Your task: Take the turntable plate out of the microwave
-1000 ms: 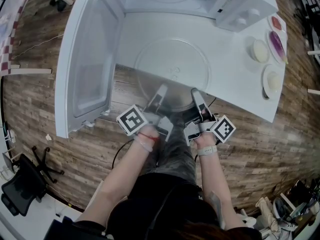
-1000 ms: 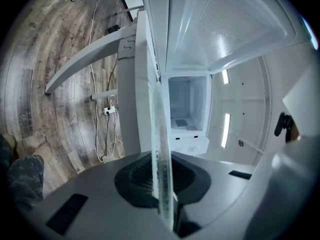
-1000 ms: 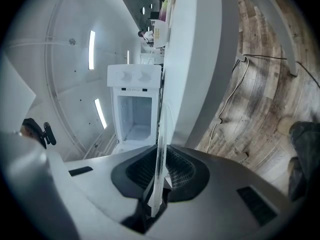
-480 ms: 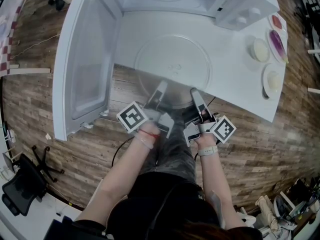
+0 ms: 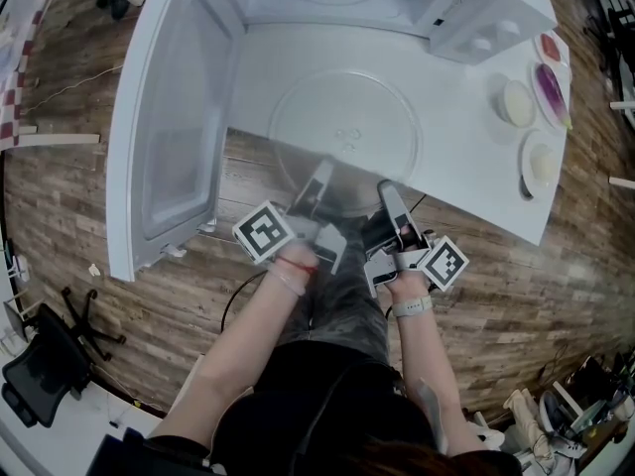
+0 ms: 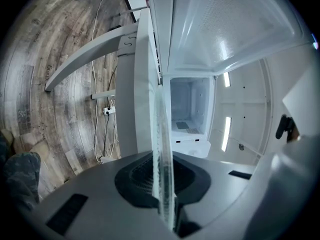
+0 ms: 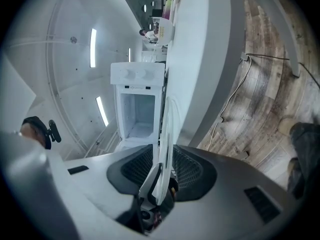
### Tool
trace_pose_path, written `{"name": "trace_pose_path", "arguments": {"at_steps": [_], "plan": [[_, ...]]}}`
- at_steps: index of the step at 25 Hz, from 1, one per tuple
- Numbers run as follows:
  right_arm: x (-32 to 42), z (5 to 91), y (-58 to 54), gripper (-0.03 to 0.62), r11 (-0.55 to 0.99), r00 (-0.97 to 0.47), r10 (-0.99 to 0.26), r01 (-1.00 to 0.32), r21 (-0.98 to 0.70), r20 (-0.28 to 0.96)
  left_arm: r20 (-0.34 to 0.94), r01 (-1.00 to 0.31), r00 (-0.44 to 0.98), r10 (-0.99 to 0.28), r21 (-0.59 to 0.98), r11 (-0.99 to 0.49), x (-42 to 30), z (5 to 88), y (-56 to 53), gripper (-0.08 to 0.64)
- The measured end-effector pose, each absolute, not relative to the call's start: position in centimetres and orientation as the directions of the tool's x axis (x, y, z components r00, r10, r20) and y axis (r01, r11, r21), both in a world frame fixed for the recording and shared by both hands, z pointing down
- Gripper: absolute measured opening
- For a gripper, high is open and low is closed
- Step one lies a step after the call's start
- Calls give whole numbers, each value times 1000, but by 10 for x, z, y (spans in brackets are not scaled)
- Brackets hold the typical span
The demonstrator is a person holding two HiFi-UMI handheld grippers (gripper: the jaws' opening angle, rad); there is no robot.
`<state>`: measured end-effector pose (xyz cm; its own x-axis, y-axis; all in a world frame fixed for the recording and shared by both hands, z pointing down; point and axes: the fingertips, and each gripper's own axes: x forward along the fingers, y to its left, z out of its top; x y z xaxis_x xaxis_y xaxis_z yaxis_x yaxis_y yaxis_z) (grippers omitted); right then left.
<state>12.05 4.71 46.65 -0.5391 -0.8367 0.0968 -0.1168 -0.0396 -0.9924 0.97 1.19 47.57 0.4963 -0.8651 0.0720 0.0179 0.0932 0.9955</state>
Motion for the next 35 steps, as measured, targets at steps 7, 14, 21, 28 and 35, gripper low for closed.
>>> {"name": "trace_pose_path", "arguments": {"at_steps": [7,14,21,28,35], "plan": [[121,467,51,117,-44,-552,-828,-112,-993,99,75,19,495,-866,995,97,10,476,11,32],[118,471,58,117,-55,-563,-820,-104,-993,104,73,18,496,-865,995,94,11,477,10,32],[96,476,66,117,-71,-597,-795,-76,-995,103,66,19,497,-865,996,88,10,477,11,32],[80,481,66,66,-91,-603,-790,-60,-994,109,60,24,493,-868,996,82,10,477,11,32],[78,477,66,41,-84,-586,-806,-32,-996,87,42,44,493,-869,996,73,9,476,13,32]]}}
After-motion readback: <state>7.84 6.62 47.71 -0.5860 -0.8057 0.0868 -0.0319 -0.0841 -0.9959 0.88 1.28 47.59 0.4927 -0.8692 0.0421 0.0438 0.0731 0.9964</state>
